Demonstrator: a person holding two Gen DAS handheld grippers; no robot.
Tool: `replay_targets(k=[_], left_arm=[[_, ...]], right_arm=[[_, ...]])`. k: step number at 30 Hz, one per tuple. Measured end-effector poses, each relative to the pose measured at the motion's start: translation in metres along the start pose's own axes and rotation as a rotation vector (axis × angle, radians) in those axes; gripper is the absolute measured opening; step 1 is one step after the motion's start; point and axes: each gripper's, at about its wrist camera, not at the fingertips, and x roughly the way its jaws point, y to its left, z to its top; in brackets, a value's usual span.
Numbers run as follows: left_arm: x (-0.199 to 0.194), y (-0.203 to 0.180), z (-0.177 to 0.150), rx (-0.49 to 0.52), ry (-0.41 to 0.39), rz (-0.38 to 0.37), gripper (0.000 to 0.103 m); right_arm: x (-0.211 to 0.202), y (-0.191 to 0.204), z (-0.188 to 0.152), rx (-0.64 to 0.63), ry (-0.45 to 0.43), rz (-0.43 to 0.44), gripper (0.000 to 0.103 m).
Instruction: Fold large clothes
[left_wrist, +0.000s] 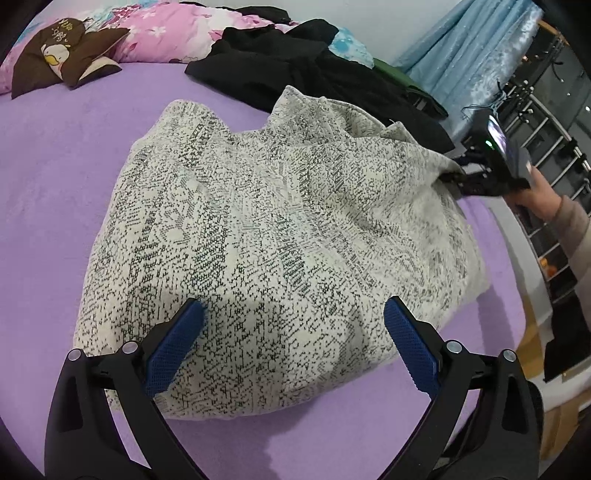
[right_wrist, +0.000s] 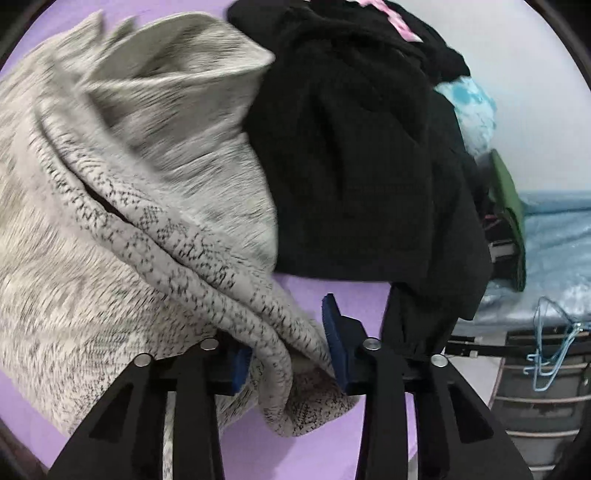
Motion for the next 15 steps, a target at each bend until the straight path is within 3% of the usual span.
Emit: replay_targets(k=[1,3,7,9,12,15], left_arm=[[0.0,0.0,0.0,-0.001,-0.001,0.001,0.094],[-0.001,0.0,-0.002,-0.002,-0.001,0.005,0.094],[-0.001,-0.001,-0.004,0.003,0.003,0.008,0.094],[-0.002,0.0,-0.004,-0.001,0.004,0.007,0.094],[-0.003,0.003,-0.003,-0.013,-0.001,0.005,0.094],[-0.005,0.005,-0.002,-0.02,-0.004,0.011,0.094]], right_arm=[[0.009,-0.004,0.005,0.021,0.02,-0.028,0.067],[0.02,-0.012,0.011,0.058,0.058,-0.054,0.082],[0.021,-0.036,0.017,0.13,0.063,-0.089,0.084],[0.01,-0.049,0.013,0.173,0.038,-0.057,0.084],[0.01,-0.051,0.007,0.129,0.051,-0.1,0.088],[0.014,-0.065,0.0,0.23,0.06,-0.006,0.088]])
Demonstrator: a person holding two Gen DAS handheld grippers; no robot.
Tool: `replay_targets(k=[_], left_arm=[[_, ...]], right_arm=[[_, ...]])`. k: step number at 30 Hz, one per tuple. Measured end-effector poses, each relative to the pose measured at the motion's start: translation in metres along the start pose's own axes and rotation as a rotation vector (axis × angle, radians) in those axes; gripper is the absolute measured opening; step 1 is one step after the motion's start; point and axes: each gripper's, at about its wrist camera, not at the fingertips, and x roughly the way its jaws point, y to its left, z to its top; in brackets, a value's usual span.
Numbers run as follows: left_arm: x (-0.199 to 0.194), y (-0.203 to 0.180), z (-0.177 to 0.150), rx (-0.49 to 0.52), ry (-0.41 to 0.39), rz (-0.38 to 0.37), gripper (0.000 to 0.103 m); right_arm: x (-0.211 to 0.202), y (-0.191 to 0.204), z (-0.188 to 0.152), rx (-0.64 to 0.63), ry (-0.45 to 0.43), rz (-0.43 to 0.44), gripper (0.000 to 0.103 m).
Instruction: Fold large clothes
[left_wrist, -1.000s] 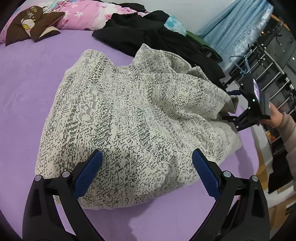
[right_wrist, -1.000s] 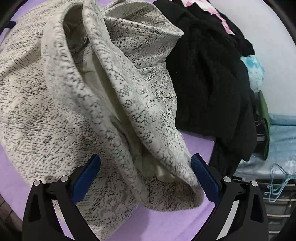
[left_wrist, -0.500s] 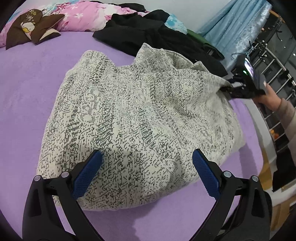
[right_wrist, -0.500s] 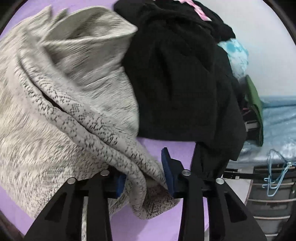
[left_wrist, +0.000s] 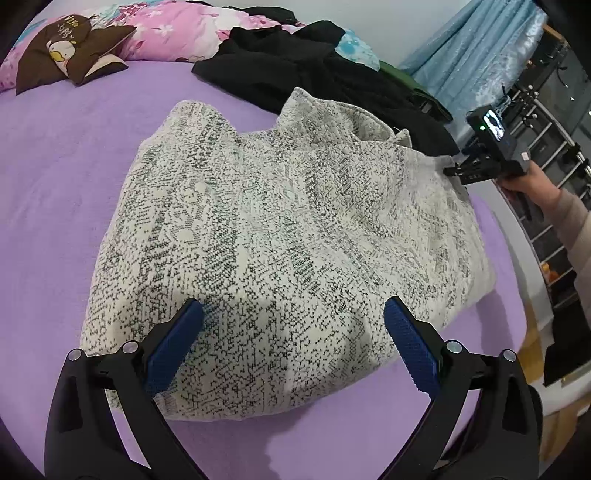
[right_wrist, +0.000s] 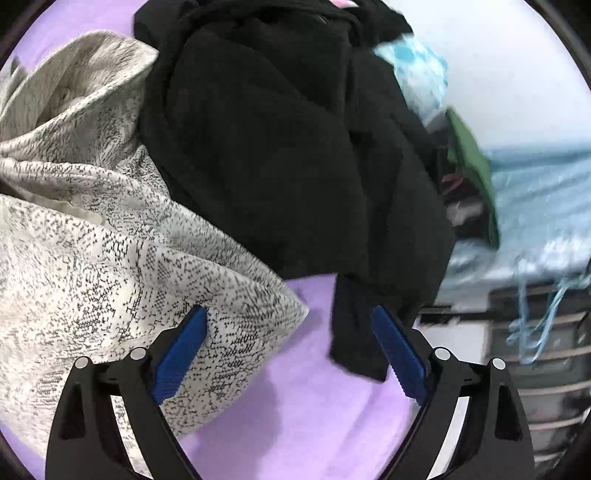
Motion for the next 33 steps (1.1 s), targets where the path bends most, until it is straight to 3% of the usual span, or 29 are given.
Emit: replay_targets(k=[5,8,12,14,19,24,33], left_arm=[[-0.01,0.009,0.002,-0.018,-0.025,0.02,0.094],[-0.013,0.02,0.005,-0.054,-0.032,0.035,0.094],[-0.012,0.032,0.005,-0.08,-0.025,0.071,0.094],[-0.012,0.035,0.004,-0.084,-0.025,0.087,0.094],[-0.008,0.045,0.004,-0.106,-0.019,0.138,0.094],[-0.018,0.057,0.007,-0.149,-0.016,0.07,0.094],[-0.032,0.098,0.006,-0.278,-0.016,-0.038,0.094]], right_arm=[[-0.038,-0.02,-0.021,0.119,-0.096,0.165,0.091],[-0.032,-0.019,-0.044,0.13,-0.073,0.196,0.094],[0.023,-0.003,-0.065,0.15,0.032,0.198,0.094],[0.049,0.0,-0.061,0.206,0.042,0.244,0.094],[0.097,0.006,-0.043,0.276,0.08,0.246,0.097],[0.084,-0.012,-0.057,0.355,0.038,0.311,0.096],[0.057,-0.055,-0.142,0.611,-0.082,0.643,0.097]])
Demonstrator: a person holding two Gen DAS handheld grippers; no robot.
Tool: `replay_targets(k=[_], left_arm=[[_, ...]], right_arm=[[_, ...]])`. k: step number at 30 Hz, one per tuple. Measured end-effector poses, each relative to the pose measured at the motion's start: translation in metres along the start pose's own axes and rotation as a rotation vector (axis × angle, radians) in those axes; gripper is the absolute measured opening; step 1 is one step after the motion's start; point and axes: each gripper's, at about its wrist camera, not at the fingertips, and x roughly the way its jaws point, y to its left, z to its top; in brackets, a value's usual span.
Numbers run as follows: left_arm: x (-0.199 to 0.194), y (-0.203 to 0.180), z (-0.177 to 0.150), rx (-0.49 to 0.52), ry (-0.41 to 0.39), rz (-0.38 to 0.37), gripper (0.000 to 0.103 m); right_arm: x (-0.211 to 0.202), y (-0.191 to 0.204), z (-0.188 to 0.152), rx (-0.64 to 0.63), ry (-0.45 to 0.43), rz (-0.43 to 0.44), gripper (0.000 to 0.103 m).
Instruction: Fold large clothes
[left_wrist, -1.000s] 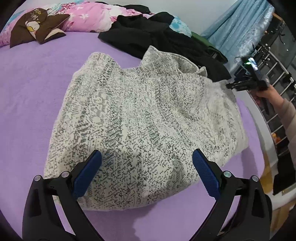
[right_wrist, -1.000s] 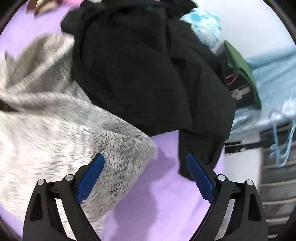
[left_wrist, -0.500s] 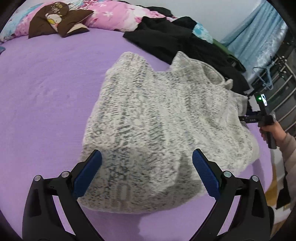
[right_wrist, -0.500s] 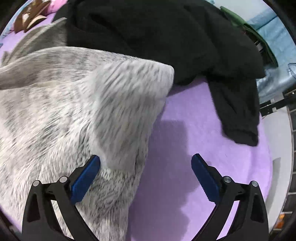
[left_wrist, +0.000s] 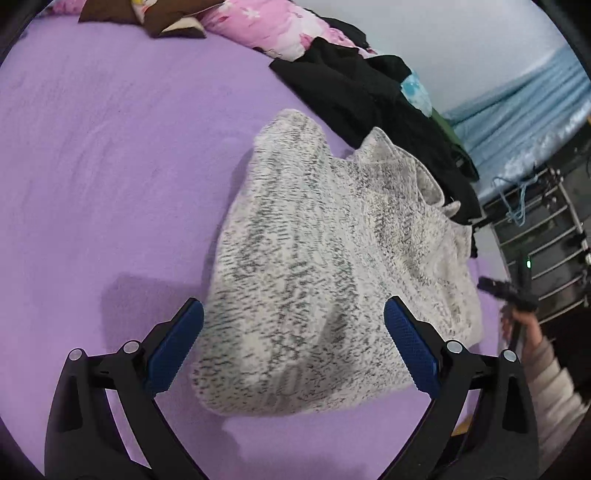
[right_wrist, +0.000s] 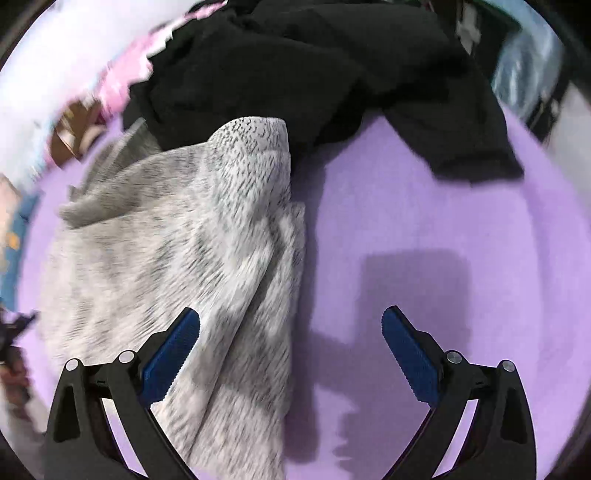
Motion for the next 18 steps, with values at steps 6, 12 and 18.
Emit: replay_targets(k=[6,12,18], left_arm=[[0.007,0.031,0.016,-0.08,0.039,-0.131,0.096],[0.029,0.043,0.043,-0.072,0.073,-0.102,0.096],[0.047,0.034,0.047,-0.029,0.123,-0.06,0.096]], right_arm=[[0.011,-0.008,-0.045,0.12,0.063,0.216,0.097],[0.033,-0.001,-0.058,0.179,0.107,0.333,0.097],[0.039,0.003,-0.05,0.145,0.121,0.34,0.097]])
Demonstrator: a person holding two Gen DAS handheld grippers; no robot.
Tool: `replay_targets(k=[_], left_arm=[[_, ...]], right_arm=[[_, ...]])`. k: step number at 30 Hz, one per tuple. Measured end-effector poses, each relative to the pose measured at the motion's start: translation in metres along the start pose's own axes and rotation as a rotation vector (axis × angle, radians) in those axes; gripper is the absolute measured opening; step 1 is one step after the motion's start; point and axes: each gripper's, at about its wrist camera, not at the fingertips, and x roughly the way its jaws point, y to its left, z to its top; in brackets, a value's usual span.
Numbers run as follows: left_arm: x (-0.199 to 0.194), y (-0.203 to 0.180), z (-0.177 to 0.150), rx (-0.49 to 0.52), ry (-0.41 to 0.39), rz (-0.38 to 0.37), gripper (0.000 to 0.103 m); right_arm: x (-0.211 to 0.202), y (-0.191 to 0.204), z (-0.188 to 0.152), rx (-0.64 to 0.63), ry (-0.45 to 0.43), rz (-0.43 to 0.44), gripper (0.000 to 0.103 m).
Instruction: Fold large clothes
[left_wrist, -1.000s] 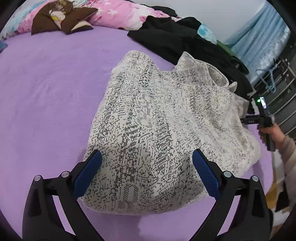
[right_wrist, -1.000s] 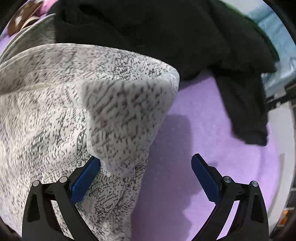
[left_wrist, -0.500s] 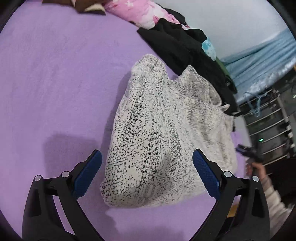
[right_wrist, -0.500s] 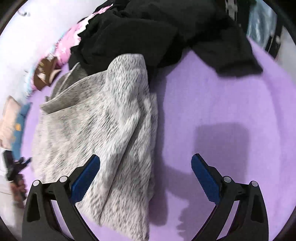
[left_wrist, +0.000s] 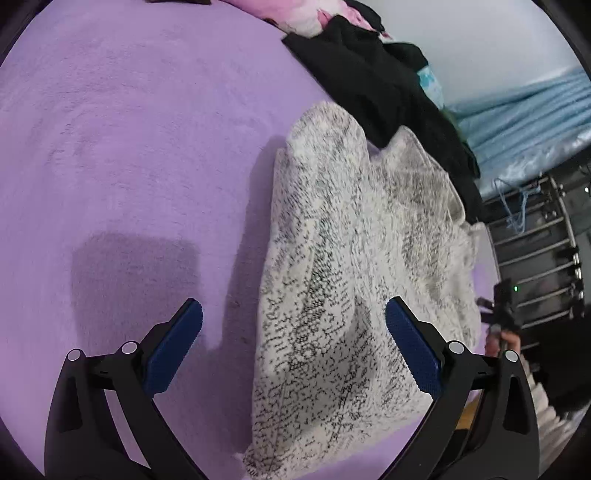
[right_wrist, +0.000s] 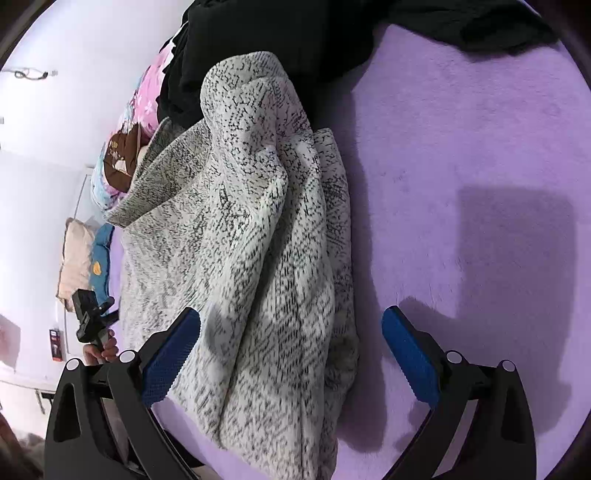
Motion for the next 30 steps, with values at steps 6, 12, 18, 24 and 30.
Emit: replay_targets(k=[6,12,18,24,30], left_arm=[[0.01,-0.009,-0.001,0.017,-0.014,0.047,0.096],[0.018,-0.02,-0.001,0.059,0.006,0.058,0.095],[0.016,-0.017,0.001,0.06,0.007,0.055,0.095],[0.021,-0.012,-0.001,0.045,0.034,0.041,0.095],[0.024,-0.012,0.0,0.045,0.04,0.04,0.095]], right_arm=[[0.011,0.007,0.006,-0.026,-0.002,0.007,0.097],[0.027,0.019,0.011,-0.03,0.01,0.005,0.097],[0.039,0.031,0.01,-0.066,0.041,-0.027,0.097],[0.044,0.036,0.012,-0.06,0.036,-0.005,0.097],[0.05,0.041,0.013,-0.059,0.042,-0.014,0.097]])
